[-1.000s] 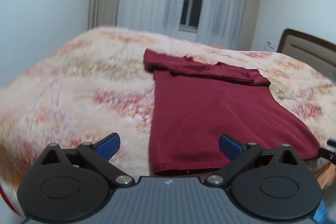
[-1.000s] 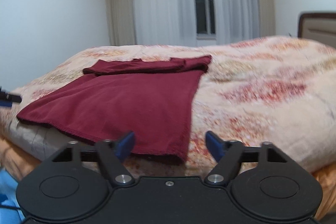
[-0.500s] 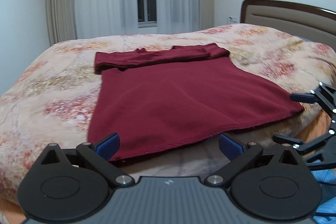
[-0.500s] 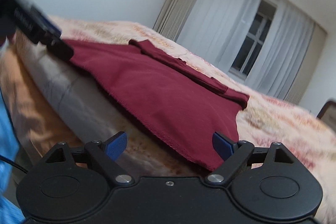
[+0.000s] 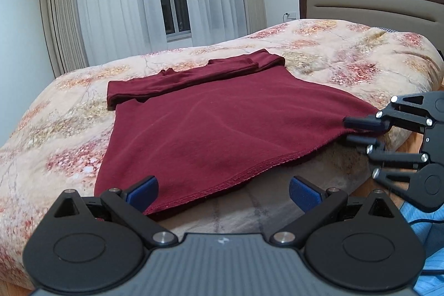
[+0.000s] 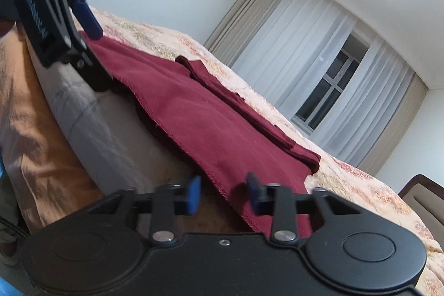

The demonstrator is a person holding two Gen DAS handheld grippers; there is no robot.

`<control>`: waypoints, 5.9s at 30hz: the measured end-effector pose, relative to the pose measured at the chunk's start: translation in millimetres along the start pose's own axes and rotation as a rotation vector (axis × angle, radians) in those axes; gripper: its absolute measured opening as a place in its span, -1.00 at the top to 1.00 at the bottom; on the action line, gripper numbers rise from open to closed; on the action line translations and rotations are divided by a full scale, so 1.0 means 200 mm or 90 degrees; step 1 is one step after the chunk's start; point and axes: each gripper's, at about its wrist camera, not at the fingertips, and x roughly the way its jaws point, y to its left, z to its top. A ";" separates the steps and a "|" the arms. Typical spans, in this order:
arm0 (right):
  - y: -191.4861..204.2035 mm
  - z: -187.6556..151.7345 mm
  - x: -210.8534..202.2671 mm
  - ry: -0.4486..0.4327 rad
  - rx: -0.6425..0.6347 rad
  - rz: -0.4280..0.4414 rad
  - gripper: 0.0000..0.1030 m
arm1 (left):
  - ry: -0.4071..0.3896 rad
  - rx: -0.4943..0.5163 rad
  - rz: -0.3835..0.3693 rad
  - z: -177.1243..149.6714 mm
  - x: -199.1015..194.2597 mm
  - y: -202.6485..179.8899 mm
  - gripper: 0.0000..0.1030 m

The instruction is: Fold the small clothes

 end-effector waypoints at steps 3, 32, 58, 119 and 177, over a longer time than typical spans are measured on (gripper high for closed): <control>-0.06 0.05 -0.02 -0.012 0.049 0.022 0.79 | -0.012 0.022 0.004 0.01 0.00 -0.03 -0.99; -0.20 0.07 -0.03 0.013 0.145 0.042 0.78 | -0.020 0.182 0.254 -0.12 0.07 0.07 -0.53; -0.23 -0.04 -0.07 0.003 0.035 -0.024 0.93 | -0.132 0.271 0.171 0.00 -0.10 0.05 0.95; -1.26 0.50 1.05 0.106 0.113 0.133 0.92 | 0.047 0.003 0.037 1.02 0.91 0.77 0.93; -1.42 -0.01 1.61 0.206 0.475 0.158 -0.98 | 0.072 -0.020 0.015 0.76 1.13 0.72 -0.98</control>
